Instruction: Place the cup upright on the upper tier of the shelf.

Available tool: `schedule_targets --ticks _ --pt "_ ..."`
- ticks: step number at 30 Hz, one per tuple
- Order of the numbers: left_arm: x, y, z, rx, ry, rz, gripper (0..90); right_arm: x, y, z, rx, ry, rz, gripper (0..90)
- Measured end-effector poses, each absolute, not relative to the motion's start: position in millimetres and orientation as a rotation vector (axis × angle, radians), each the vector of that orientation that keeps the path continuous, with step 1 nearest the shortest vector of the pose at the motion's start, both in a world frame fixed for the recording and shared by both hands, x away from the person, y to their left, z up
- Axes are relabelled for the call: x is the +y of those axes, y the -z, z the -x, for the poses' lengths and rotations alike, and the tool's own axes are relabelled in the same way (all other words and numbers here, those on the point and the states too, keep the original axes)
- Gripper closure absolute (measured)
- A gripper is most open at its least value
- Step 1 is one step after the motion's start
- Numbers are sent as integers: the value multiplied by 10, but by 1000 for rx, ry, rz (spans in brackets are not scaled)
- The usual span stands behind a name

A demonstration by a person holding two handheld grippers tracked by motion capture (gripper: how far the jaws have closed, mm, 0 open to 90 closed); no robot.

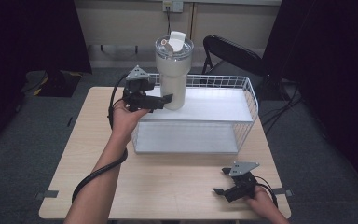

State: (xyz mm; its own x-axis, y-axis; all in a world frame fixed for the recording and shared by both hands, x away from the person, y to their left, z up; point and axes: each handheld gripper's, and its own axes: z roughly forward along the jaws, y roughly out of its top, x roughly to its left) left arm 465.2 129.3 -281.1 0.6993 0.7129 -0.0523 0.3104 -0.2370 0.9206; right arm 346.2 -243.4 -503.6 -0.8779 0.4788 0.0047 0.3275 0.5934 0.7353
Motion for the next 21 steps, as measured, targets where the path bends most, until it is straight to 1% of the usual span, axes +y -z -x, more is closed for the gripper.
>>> schedule_targets --ticks 5,11,21 --pt "1330 2812 -4585 804 -459 -1829 161 -2434 5036 -3462 2627 -1153 -673 129" --pt "1376 2816 -4498 758 -439 -1818 153 -2434 5036 -3461 2627 -1153 -674 129" --pt "1445 2872 -4322 735 -407 -1866 154 -2434 5036 -3462 2627 -1154 -672 129"
